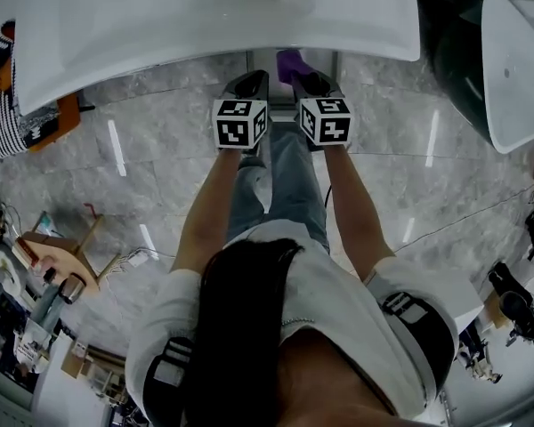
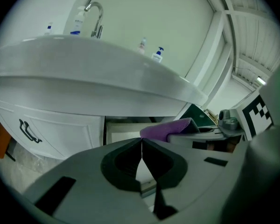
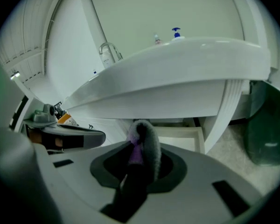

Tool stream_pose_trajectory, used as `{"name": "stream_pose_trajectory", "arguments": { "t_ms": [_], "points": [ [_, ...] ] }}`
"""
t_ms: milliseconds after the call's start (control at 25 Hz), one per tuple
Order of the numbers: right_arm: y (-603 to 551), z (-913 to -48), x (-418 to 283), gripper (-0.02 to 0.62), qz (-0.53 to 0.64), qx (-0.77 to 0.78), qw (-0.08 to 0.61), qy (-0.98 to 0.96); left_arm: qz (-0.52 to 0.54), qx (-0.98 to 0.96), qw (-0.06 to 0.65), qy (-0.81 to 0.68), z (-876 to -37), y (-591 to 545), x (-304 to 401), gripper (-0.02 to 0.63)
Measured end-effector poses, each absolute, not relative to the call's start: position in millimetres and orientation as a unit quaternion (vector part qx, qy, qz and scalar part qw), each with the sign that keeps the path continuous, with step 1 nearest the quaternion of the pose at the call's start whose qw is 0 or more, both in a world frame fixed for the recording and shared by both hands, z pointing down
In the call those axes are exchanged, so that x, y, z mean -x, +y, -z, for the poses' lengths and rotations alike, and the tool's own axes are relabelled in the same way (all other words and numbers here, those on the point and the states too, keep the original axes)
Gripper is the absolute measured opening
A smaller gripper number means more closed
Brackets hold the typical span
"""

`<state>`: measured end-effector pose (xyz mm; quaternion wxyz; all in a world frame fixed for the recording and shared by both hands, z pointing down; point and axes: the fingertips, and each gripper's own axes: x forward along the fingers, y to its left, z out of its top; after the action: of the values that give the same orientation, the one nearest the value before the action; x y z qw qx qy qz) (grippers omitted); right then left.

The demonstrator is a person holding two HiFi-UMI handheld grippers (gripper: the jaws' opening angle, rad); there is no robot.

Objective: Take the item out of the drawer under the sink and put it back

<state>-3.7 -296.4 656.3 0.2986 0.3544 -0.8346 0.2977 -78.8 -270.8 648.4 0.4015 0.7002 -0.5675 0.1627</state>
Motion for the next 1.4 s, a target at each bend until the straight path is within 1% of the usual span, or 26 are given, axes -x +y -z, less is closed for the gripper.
{"name": "stream_pose_trajectory", "arguments": {
  "t_ms": [160, 600, 840, 1080, 1400],
  "points": [
    [-299, -675, 3, 0.087, -0.302, -0.347, 0.312, -0.831, -0.16, -0.688, 0.425, -0.566, -667, -270, 78, 0.006],
    [-312, -719, 2, 0.087, -0.325, -0.337, 0.331, -0.819, -0.199, -0.678, 0.443, -0.552, -705, -288, 74, 0.006],
    [-314, -734, 1, 0.089, -0.337, -0.335, 0.344, -0.809, -0.2, -0.669, 0.459, -0.549, -720, -294, 65, 0.006],
    [-317, -746, 1, 0.089, -0.341, -0.335, 0.356, -0.804, -0.226, -0.644, 0.481, -0.55, -736, -288, 60, 0.006],
    [-315, -757, -1, 0.1, -0.369, -0.323, 0.367, -0.79, -0.198, -0.638, 0.501, -0.55, -742, -290, 55, 0.006]
  ]
}}
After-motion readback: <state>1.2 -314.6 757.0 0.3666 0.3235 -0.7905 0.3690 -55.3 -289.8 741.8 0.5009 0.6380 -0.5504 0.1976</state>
